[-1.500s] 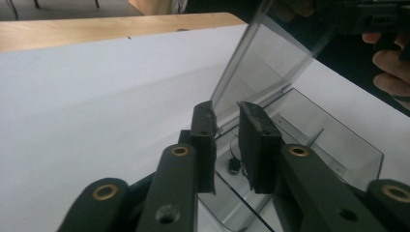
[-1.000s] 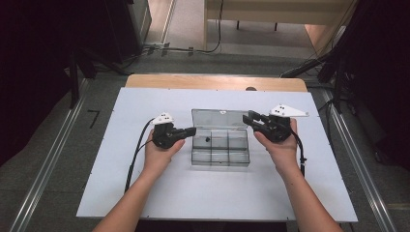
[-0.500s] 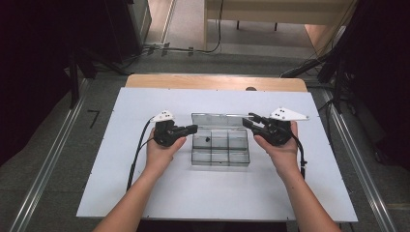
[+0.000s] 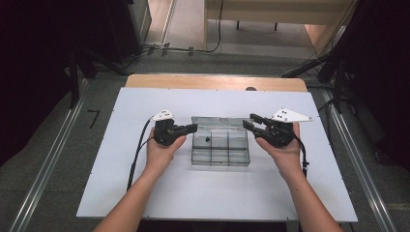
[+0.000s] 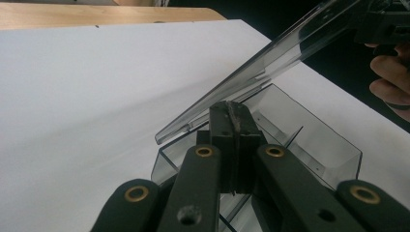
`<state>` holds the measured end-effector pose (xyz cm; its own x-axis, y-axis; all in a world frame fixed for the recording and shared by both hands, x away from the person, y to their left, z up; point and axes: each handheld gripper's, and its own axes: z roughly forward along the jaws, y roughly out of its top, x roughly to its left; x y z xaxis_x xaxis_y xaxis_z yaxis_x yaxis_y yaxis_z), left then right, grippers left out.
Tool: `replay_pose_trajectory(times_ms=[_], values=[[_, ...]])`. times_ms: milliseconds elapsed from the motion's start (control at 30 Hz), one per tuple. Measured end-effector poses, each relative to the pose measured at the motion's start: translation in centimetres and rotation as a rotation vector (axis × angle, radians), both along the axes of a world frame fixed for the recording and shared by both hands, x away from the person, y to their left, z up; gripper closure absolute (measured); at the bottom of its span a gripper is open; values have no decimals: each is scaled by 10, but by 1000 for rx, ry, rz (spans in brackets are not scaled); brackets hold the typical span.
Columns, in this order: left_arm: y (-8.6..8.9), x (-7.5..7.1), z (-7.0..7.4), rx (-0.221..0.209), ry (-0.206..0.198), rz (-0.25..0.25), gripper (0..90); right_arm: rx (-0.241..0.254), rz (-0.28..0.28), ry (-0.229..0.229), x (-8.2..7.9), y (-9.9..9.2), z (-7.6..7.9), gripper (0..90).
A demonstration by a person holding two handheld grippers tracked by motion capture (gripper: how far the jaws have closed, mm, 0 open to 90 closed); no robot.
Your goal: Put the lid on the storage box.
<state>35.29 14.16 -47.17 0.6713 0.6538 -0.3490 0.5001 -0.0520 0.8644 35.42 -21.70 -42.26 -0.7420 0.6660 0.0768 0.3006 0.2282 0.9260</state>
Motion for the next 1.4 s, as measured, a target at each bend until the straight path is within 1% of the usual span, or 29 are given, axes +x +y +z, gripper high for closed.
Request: replay_pose_trajectory(times_ms=[100, 167, 267, 333, 367, 467, 500, 567, 600, 667, 800, 867, 1000, 1133, 1200, 1300, 1400], values=[[-1, 0, 0, 2, -1, 0, 900, 5, 5, 1, 0, -1, 0, 538], [-1, 0, 0, 1, -3, 2, 900, 1, 8, 2, 0, -2, 0, 509], [-1, 0, 0, -1, -4, 4, 900, -4, 13, 15, 0, -2, -3, 454], [-1, 0, 0, -2, -3, 3, 900, -10, 8, 30, 0, -3, -5, 427], [-1, 0, 0, -4, -2, 2, 900, -10, 3, 32, 0, -3, -7, 425], [0, 0, 0, -5, -2, -1, 900, -9, -16, 61, 1, -6, -13, 425], [0, 0, 0, -6, -2, -2, 900, -13, -23, 72, 2, -6, -16, 434], [-1, -1, 0, -7, -3, -4, 900, -43, -43, 99, 2, -6, -21, 511], [0, -1, 0, -6, -3, -5, 900, -49, -47, 113, 3, -6, -23, 528], [0, -1, 0, -6, -3, -6, 900, -45, -47, 134, 3, -7, -26, 588], [0, -1, 1, -5, -4, -9, 900, -38, -57, 154, 2, -8, -28, 662], [0, -1, 1, -19, 2, -15, 900, -51, -72, 160, 2, -7, -29, 697], [0, -2, 2, -20, -3, -18, 900, -69, -96, 175, 0, -6, -32, 783], [0, -3, 3, -19, -5, -20, 900, -48, -115, 190, -1, -8, -33, 871], [0, -4, 4, -19, -8, -23, 900, -43, -104, 195, -2, -8, -34, 879], [0, -5, 4, -21, -12, -31, 900, -43, -87, 181, -4, -7, -33, 880], [0, -7, 5, -27, -20, -40, 900, -38, -85, 165, -6, -7, -30, 880]])
